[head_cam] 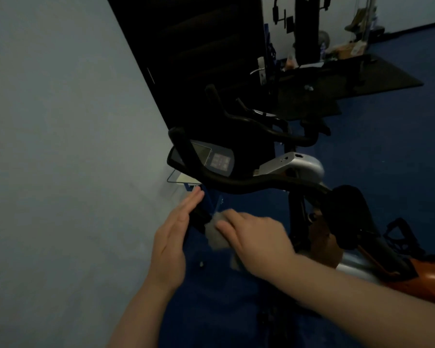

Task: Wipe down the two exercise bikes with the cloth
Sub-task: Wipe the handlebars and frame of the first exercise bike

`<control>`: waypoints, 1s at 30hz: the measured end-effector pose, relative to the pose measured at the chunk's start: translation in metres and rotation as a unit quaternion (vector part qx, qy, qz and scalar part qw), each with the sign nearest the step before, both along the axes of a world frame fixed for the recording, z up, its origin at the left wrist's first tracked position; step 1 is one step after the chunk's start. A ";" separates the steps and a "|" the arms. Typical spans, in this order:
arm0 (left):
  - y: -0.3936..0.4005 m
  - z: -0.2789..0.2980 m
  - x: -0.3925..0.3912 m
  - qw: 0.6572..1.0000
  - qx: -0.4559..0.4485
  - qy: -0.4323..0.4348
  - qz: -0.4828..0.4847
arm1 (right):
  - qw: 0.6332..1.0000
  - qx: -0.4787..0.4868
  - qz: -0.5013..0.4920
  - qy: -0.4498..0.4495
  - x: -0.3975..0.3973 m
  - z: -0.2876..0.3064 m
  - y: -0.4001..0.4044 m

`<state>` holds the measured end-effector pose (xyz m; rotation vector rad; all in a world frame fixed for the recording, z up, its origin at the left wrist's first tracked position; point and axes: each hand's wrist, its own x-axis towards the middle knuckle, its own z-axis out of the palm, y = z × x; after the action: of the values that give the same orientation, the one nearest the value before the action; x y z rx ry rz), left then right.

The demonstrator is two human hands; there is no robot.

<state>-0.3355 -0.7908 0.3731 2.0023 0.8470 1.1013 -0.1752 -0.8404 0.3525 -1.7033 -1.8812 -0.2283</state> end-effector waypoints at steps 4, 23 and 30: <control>-0.001 -0.004 0.002 1.000 -0.009 -0.002 0.023 | 0.996 0.042 0.039 0.062 -0.029 0.014 0.018; -0.010 -0.026 0.032 0.985 0.075 -0.055 0.146 | 0.996 -0.006 0.042 0.083 0.050 -0.040 -0.028; -0.006 -0.036 0.040 0.981 0.087 -0.092 0.145 | 0.982 -0.040 0.055 0.175 0.082 -0.048 -0.036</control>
<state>-0.2956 -0.7965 0.3376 1.9153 0.9949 1.5486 -0.0929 -0.8760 0.3046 -1.5654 -1.7301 0.1832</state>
